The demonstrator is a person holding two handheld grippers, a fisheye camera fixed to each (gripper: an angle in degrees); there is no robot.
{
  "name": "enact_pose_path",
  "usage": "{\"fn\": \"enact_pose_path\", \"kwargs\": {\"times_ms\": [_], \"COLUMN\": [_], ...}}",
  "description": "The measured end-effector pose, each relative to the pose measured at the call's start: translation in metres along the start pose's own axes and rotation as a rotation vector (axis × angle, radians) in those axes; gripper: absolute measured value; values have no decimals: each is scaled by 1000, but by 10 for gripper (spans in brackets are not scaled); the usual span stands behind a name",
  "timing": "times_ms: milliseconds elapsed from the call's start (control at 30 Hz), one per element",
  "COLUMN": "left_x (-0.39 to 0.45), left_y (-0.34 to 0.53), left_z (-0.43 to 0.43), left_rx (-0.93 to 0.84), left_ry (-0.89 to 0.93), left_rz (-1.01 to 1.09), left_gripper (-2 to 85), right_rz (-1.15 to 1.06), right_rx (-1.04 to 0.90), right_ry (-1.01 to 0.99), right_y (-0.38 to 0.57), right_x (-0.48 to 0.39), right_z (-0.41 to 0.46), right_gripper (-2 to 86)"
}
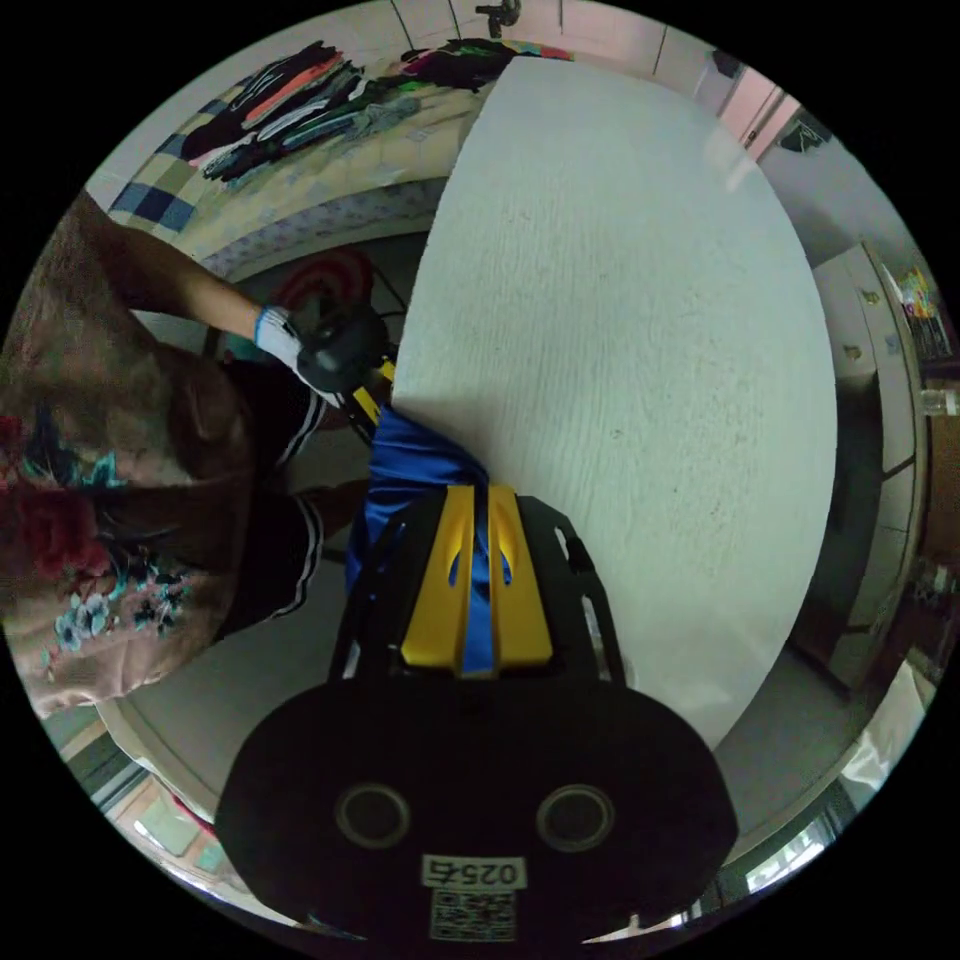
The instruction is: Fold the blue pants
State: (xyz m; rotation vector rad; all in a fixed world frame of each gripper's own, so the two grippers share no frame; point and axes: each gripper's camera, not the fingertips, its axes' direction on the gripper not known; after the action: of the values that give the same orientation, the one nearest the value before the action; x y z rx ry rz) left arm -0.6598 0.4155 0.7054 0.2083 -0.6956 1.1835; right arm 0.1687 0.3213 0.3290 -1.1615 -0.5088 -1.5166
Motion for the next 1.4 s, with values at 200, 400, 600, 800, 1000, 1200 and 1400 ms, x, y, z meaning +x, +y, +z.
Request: {"fn": "enact_pose_path", "kwargs": {"times_ms": [200,400,600,800,1000,1200,1400], "left_x": [-20,-8,-62,-212,-287,-323,-350], "left_y": [26,46,-51,-176,-257,-271,-283], "left_z": [-32,-181,-286,-242,-197,-184,-210], "left_rx": [-32,-71,-293,-719,-1026,-1110,-951], "left_ry": [-76,-306,-383,-126,190,419,367], "left_rz": [-320,-498,-302,-133,34,97,38], "left_gripper": [-14,-16,-16,-16,-16,-16,-15], "right_rz": [-26,-16,166,360,609,834,1002], "right_rx": [27,85,138,39,36,77,177], "right_ry": [35,168,185,112,104,-183,-275], "right_y": [12,33,38,46,72,119,169], "right_x": [-11,-32,2,87,157,202,213], "right_z": [-8,-15,-44,-44,-57,-62,-64], "right_gripper": [1,1,1,1,8,40,39]}}
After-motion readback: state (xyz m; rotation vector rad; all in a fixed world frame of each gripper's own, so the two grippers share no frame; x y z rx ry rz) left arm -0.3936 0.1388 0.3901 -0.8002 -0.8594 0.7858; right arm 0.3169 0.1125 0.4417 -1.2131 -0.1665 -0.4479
